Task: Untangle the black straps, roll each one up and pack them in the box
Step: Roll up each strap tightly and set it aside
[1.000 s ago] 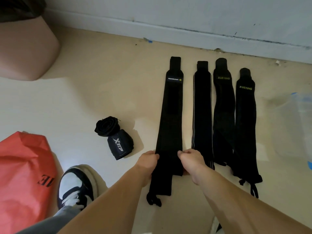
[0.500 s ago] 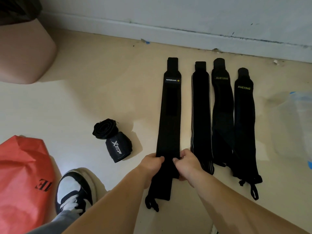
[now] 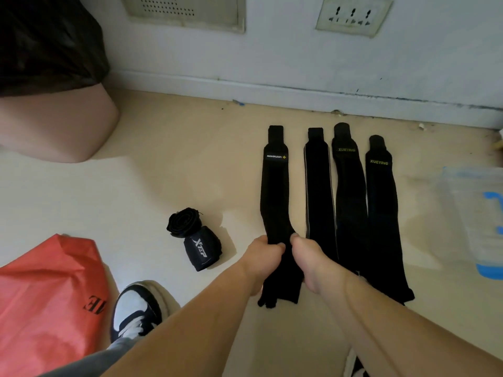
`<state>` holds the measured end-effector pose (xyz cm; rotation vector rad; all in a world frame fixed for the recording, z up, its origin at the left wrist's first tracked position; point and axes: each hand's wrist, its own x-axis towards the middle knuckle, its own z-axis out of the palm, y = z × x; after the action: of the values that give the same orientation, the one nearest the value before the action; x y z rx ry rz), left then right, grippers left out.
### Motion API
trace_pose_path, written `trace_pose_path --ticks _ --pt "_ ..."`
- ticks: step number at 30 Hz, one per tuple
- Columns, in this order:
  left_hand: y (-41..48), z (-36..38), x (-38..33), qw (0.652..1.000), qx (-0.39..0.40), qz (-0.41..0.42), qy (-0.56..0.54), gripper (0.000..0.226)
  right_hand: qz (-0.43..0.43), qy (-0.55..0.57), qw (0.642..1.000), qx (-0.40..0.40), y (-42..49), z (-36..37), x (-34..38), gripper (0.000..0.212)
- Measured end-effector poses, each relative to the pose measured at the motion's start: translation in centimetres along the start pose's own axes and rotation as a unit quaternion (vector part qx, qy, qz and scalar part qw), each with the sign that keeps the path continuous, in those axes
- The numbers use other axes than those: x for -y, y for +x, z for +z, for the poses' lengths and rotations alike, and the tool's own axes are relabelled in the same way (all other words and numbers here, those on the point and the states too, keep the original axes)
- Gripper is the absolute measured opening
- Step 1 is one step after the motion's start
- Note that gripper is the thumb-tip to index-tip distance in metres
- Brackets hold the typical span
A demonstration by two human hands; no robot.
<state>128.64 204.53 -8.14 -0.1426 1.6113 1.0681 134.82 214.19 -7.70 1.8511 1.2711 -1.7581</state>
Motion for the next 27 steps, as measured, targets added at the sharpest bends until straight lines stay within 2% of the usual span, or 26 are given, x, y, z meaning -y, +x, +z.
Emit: trace_pose_path --ticks 3,8,10,15,18,22,24,27 --pt "-2.8 -0.3 -3.0 0.999 0.004 0.021 -0.033 0.02 -0.05 0.013 0.999 -0.012 -3.1 0.2 2.3 0.048" --pt "-8.7 -1.0 -8.7 0.995 -0.006 0.09 -0.053 0.027 -0.15 0.055 0.987 -0.004 -10.7 -0.7 6.8 0.034" --pt "-11.7 -1.2 -10.8 0.992 0.002 0.125 -0.021 0.029 -0.177 0.075 0.981 0.01 -14.1 -1.2 8.1 0.032" --pt "-19.5 -2.2 -14.1 0.97 -0.002 0.211 0.118 0.018 -0.235 0.077 0.969 0.025 -21.8 -3.2 10.4 0.026" --pt "-23.6 -2.7 -14.9 0.957 0.002 0.248 0.153 0.021 -0.265 0.068 0.962 0.022 -25.6 -4.4 11.6 0.027" --pt "-28.6 -2.7 -15.8 0.922 -0.043 0.331 0.195 0.023 -0.291 0.027 0.955 0.054 -30.4 -5.7 12.4 0.034" --pt "-30.6 -2.9 -16.1 0.912 -0.038 0.375 0.162 0.021 -0.315 0.011 0.945 0.086 -32.6 -6.5 12.4 0.034" --pt "-32.4 -3.1 -16.2 0.913 -0.007 0.399 0.083 0.02 -0.351 -0.007 0.929 0.114 -34.9 -7.7 11.6 0.032"
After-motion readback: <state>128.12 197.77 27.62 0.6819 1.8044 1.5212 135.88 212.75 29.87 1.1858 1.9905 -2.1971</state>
